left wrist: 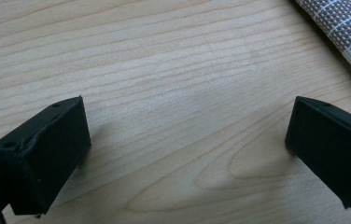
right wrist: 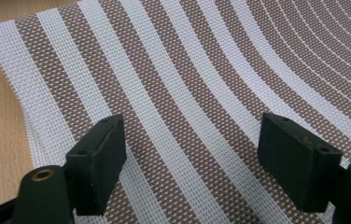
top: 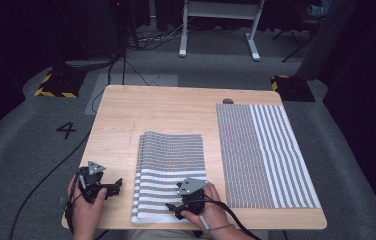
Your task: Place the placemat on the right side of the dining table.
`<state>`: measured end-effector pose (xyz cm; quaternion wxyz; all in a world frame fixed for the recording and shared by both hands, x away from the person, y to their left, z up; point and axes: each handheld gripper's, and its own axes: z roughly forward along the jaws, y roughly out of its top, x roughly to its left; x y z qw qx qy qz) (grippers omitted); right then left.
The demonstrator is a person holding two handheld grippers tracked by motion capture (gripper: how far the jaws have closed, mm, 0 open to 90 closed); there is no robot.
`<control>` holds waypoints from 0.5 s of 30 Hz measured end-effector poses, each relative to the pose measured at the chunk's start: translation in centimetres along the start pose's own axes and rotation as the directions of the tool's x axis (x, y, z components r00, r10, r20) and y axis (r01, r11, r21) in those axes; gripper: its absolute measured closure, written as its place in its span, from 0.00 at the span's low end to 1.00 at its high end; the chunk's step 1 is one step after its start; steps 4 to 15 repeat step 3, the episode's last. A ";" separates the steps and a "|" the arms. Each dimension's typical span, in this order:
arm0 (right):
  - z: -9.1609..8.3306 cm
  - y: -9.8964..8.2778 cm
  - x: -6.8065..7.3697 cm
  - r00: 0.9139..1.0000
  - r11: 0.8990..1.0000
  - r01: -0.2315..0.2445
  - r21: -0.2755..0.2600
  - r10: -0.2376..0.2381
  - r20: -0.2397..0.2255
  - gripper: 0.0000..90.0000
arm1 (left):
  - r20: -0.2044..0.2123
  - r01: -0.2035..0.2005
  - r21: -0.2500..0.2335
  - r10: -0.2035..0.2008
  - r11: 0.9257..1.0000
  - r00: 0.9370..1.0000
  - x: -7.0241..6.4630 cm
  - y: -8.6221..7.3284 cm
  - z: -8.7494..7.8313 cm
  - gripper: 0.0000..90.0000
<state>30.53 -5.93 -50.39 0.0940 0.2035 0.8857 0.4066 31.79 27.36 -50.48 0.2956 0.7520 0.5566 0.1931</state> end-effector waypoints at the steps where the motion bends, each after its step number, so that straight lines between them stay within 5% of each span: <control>1: 0.0 0.0 0.0 1.000 1.000 0.001 0.001 -0.001 0.001 0.26 | -0.001 0.003 -0.001 -0.003 1.000 1.000 0.0 0.0 0.0 0.00; 15: 0.0 0.0 0.0 1.000 1.000 0.004 0.002 -0.004 0.003 0.26 | -0.001 0.003 -0.001 -0.003 1.000 1.000 0.0 0.0 0.0 0.00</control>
